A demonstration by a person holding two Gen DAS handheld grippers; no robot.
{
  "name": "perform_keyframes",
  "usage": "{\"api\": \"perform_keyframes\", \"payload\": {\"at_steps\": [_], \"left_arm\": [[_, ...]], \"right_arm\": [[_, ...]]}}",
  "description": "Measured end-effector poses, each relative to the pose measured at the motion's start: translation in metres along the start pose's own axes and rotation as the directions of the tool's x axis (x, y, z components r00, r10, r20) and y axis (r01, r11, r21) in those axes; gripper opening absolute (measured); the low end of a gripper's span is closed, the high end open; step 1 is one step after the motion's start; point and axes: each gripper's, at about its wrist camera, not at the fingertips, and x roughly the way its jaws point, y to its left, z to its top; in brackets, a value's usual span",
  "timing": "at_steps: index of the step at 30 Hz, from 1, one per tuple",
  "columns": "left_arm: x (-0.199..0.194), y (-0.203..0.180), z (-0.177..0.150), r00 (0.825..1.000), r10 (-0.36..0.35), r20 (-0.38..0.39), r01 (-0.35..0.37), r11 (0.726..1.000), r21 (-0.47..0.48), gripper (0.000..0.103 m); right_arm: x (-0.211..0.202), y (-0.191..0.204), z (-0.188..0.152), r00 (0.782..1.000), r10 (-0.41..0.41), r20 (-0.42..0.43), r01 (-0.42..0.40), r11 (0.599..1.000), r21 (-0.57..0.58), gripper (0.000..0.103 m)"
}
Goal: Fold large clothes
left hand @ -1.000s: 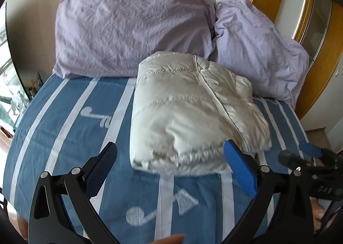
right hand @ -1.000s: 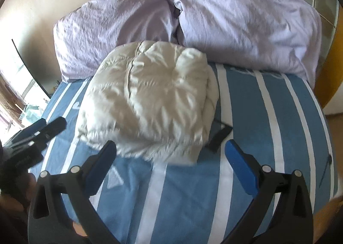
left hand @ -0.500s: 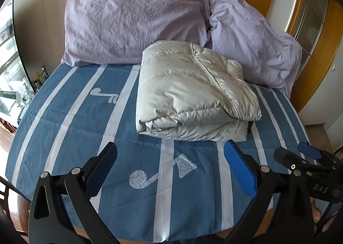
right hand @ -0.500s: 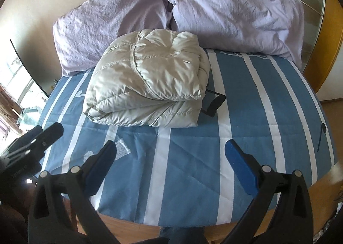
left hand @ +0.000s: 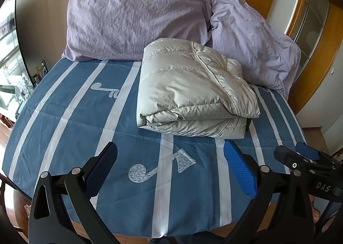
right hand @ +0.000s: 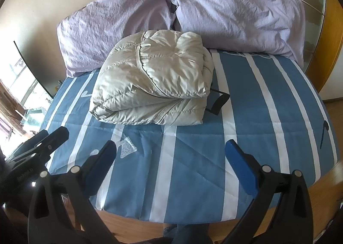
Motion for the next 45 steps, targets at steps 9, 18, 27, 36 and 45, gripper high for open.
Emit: {"api": "perform_keyframes", "payload": {"at_steps": [9,18,27,36,45], "left_arm": [[-0.0011,-0.0016,-0.0010,1.000,-0.015,0.001,0.015,1.000,0.003,0.100],[-0.0017,-0.0042,0.0003,1.000,-0.018,0.001,0.018,1.000,0.021,0.100],[-0.0014,-0.0049,0.0015,1.000,-0.017,0.003,0.017,1.000,0.026,0.100],[-0.0010,-0.0052,0.0032,1.000,-0.024,0.002,0.024,0.999,0.027,0.100],[-0.0009,-0.0066,0.0029,1.000,-0.022,0.003,0.022,0.999,0.024,0.100]], "right_arm": [[0.0016,0.0042,-0.0026,1.000,0.019,0.000,-0.019,1.000,0.005,0.101],[0.0026,0.0037,-0.0014,1.000,0.022,-0.001,-0.022,1.000,0.004,0.101],[0.0027,0.0049,-0.0010,1.000,0.023,-0.001,-0.023,1.000,0.004,0.101],[0.0048,0.0052,-0.0003,1.000,0.023,-0.003,-0.023,1.000,0.006,0.101],[0.0056,0.0044,-0.0003,1.000,0.024,-0.005,-0.024,1.000,0.011,0.101]]}}
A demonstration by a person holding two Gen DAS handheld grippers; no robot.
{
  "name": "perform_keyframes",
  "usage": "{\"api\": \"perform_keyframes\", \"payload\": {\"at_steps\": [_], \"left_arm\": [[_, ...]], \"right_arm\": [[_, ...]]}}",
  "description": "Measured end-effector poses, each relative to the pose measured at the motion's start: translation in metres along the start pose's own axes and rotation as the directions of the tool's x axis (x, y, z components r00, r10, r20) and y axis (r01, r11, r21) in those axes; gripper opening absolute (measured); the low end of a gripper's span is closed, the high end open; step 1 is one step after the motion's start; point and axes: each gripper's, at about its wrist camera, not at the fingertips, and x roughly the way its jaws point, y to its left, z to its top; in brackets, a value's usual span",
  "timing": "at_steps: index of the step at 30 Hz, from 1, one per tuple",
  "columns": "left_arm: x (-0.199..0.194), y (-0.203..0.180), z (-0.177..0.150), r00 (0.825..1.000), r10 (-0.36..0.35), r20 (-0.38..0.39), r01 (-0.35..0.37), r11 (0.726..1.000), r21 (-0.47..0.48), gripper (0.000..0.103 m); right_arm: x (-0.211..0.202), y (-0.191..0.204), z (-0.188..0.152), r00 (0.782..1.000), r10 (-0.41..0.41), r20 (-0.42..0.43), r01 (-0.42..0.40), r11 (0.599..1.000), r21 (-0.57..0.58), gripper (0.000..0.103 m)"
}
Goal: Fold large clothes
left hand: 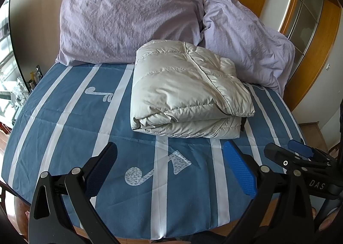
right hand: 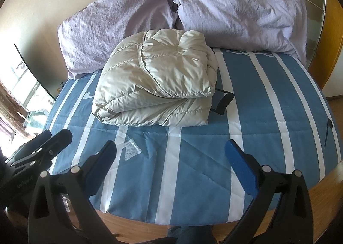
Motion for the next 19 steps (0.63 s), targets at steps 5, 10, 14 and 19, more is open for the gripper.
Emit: {"api": "perform_keyframes", "payload": {"at_steps": [5,10,14,19], "left_arm": [[0.0005,-0.0013,0.0002,1.000,-0.004,0.001,0.004,1.000,0.006,0.100],[0.0008,-0.0018,0.0002,1.000,-0.008,0.002,0.008,1.000,0.011,0.100],[0.0005,-0.0026,0.0003,1.000,-0.006,0.001,0.006,1.000,0.010,0.100],[0.0006,-0.0031,0.0004,1.000,-0.005,0.002,0.005,1.000,0.010,0.100]], "right_arm": [[-0.0002,-0.0006,0.0000,1.000,0.001,0.000,-0.001,1.000,0.000,0.101],[-0.0003,-0.0010,0.0003,1.000,0.002,0.000,-0.002,1.000,0.000,0.101],[-0.0006,-0.0018,0.0003,1.000,0.003,0.000,-0.003,1.000,-0.001,0.101],[-0.0008,-0.0019,0.0004,1.000,0.003,0.000,-0.003,1.000,0.000,0.101]]}}
